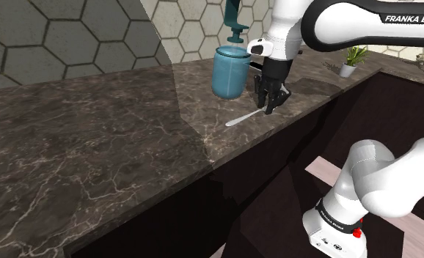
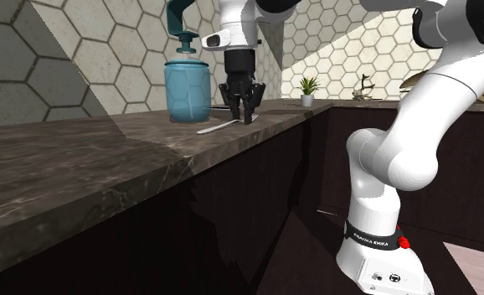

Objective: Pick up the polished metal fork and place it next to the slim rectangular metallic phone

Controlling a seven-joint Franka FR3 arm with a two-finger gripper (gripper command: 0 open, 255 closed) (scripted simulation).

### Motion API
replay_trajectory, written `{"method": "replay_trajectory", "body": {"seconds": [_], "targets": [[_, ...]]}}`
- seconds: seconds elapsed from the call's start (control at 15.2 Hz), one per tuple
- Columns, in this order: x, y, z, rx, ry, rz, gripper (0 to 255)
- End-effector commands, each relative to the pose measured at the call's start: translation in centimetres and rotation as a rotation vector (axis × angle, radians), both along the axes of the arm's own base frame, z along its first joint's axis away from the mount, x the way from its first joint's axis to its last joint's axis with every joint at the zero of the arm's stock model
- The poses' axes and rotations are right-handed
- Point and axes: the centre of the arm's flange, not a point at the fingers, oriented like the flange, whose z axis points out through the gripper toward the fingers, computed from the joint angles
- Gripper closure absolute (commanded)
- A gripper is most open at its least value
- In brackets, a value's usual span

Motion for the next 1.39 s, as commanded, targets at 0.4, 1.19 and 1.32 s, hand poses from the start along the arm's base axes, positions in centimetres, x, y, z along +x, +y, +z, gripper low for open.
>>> {"method": "replay_trajectory", "body": {"seconds": [0.4,1.19,1.32], "targets": [[0.0,0.0,4.0,-0.001,0.002,-0.001,255],[3.8,-3.7,8.0,-0.001,0.002,-0.001,255],[5.7,-5.6,8.0,-0.001,0.002,-0.001,255]]}}
